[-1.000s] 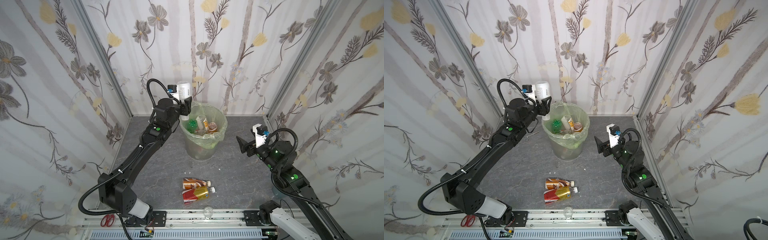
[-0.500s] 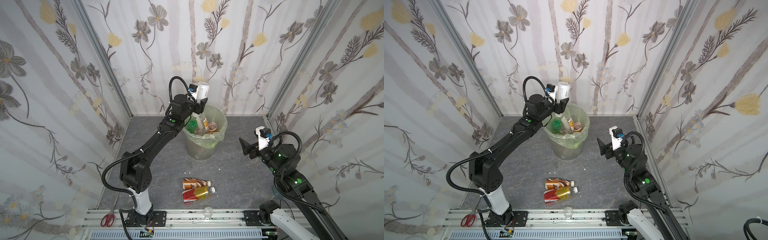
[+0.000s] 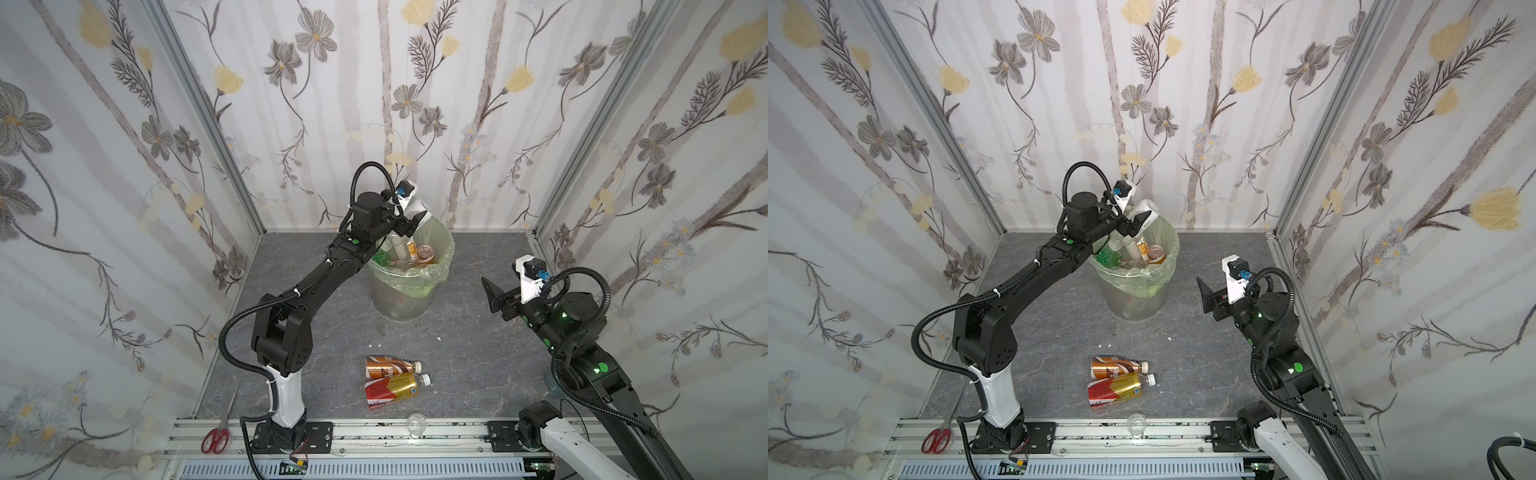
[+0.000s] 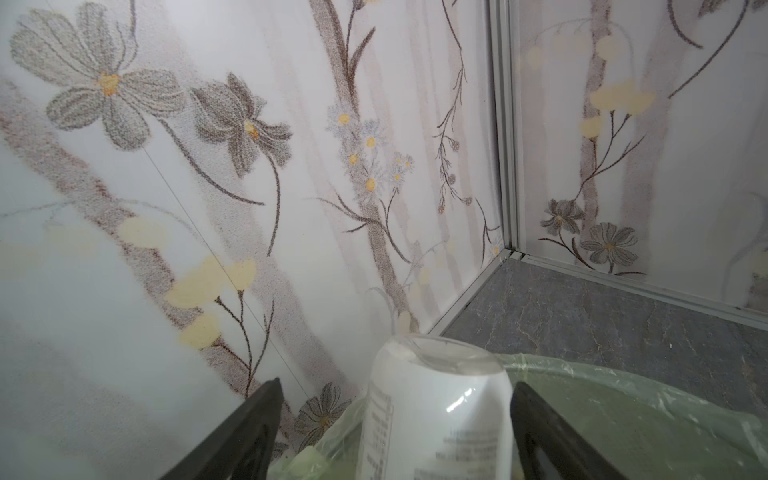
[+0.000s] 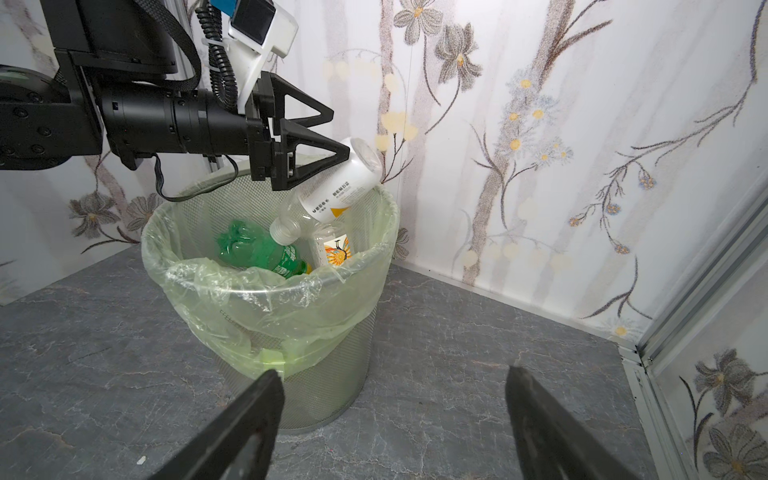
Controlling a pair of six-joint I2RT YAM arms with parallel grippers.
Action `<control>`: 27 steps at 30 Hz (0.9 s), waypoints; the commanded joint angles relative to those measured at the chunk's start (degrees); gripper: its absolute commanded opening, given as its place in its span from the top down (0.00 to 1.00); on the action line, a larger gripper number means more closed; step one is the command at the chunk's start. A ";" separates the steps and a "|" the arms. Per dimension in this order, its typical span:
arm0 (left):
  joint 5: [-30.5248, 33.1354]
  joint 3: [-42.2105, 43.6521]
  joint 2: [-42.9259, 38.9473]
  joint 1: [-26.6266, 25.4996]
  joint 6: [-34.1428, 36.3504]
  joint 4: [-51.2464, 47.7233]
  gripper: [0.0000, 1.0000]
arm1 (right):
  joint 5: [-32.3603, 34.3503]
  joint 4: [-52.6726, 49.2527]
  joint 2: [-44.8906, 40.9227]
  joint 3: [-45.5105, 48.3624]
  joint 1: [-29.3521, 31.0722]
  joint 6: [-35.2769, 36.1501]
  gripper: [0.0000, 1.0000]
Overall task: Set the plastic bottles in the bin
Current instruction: 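Lift the white-labelled bottle with the left gripper up over the bin, then open the left gripper to drop the white-labelled bottle into the bin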
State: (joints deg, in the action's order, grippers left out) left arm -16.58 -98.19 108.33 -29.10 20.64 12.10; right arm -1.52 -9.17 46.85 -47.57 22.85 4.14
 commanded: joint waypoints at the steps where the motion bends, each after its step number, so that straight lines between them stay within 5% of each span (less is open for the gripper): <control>1: -1.24 0.92 -1.34 -0.01 3.70 0.40 0.11 | 0.11 0.29 0.25 0.12 -0.08 0.33 0.16; 15: -7.68 9.13 -13.59 1.58 -7.05 -0.14 0.15 | -1.75 1.64 1.75 -0.02 -0.05 -0.55 0.16; 27: 3.67 28.42 -34.55 7.34 -21.83 -8.13 0.05 | -15.24 -1.98 3.94 -0.84 0.27 1.76 0.18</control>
State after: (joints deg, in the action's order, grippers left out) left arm -16.14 -73.49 77.49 -23.46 3.60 8.19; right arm -9.93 -10.70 50.43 -47.88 22.94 4.64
